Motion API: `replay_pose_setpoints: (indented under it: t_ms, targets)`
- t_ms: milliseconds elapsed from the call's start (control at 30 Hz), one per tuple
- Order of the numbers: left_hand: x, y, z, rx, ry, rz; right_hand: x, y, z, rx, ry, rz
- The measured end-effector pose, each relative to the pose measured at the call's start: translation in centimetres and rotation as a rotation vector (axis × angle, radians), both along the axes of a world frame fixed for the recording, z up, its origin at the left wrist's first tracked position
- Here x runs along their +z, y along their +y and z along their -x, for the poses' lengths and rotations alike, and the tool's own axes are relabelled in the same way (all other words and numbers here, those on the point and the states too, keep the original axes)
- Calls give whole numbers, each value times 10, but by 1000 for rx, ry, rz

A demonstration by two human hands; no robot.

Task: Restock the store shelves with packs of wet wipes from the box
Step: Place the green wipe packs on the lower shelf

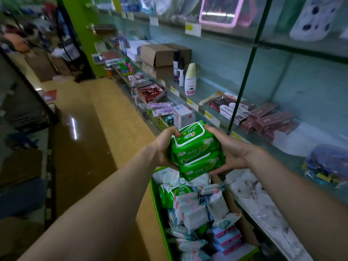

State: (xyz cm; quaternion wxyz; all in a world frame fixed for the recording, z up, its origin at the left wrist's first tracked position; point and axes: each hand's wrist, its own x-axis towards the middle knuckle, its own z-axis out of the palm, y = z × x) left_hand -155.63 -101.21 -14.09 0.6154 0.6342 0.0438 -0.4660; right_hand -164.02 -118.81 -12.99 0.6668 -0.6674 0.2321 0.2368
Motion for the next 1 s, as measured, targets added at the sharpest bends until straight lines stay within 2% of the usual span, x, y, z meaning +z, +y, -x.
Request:
replay_pose_setpoints:
  t_ms: [400,1000]
  targets:
    - [57,81,-11,183,-151,-143,44,82,-49,129,-81,18]
    - [137,380,7,586,-277,-177,120,366,-98,540,-247,-24]
